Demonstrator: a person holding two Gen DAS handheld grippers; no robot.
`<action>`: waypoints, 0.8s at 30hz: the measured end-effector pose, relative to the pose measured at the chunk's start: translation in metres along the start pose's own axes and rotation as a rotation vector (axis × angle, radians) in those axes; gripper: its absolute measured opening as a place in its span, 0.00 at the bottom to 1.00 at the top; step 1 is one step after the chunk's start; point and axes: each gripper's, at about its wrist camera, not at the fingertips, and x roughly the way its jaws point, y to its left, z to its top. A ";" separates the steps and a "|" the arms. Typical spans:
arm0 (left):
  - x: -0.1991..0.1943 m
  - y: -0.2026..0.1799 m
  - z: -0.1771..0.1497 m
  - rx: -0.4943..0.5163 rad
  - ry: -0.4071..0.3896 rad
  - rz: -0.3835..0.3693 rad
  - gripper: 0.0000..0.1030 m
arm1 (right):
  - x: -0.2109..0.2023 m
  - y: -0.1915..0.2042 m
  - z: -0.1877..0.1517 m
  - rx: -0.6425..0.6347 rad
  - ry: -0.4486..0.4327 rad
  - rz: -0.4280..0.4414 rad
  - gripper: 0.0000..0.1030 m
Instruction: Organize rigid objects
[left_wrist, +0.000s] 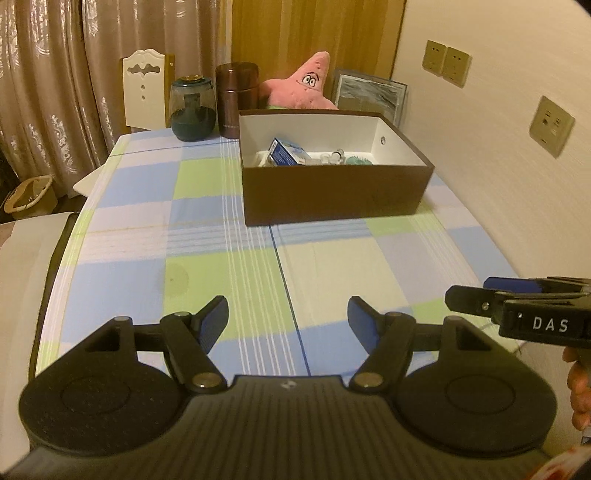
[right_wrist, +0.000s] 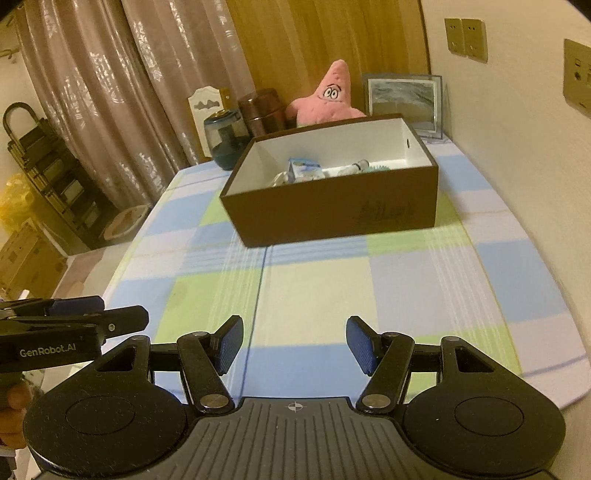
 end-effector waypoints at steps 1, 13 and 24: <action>-0.004 0.001 -0.005 0.000 0.002 -0.003 0.67 | -0.003 0.002 -0.004 0.001 0.002 0.000 0.60; -0.024 -0.003 -0.027 -0.002 0.001 -0.023 0.67 | -0.022 0.018 -0.025 -0.040 0.012 -0.001 0.60; -0.025 -0.006 -0.028 0.001 0.013 -0.014 0.67 | -0.017 0.017 -0.025 -0.049 0.034 0.002 0.60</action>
